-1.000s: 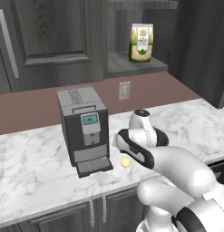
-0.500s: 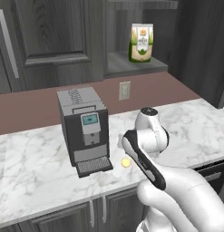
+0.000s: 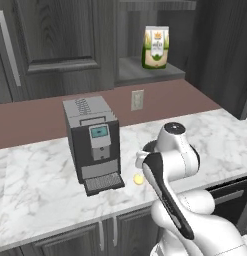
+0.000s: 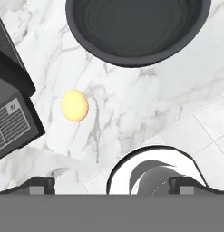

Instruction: Pick the egg and butter from the fridge and place them by the bowl for mixing.

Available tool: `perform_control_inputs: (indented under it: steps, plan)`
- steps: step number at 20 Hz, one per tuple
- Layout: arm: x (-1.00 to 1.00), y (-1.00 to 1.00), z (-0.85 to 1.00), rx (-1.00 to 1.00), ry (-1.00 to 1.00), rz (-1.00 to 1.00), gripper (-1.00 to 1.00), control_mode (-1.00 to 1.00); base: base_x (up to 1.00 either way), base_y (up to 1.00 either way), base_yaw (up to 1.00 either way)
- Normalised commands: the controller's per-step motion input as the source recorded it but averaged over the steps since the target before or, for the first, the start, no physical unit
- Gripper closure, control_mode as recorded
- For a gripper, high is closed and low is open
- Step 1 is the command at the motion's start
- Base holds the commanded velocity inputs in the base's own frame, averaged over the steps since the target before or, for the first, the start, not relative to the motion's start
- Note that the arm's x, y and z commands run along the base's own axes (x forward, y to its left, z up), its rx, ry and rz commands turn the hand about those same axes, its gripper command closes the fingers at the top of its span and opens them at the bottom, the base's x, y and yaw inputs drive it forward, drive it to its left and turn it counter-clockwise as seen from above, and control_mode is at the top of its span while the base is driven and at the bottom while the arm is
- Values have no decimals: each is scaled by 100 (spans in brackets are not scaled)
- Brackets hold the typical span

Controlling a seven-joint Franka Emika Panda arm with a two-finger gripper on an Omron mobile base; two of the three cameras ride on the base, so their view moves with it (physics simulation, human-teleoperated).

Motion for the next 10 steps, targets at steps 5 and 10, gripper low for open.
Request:
perform_control_inputs:
  steps: [5,10]
  plan:
    - [-25,-12,38,-5,0,17,-100,-100,0,0,0]
    - [-24,-5,27,-11,2,18,-100,-100,0,0,0]
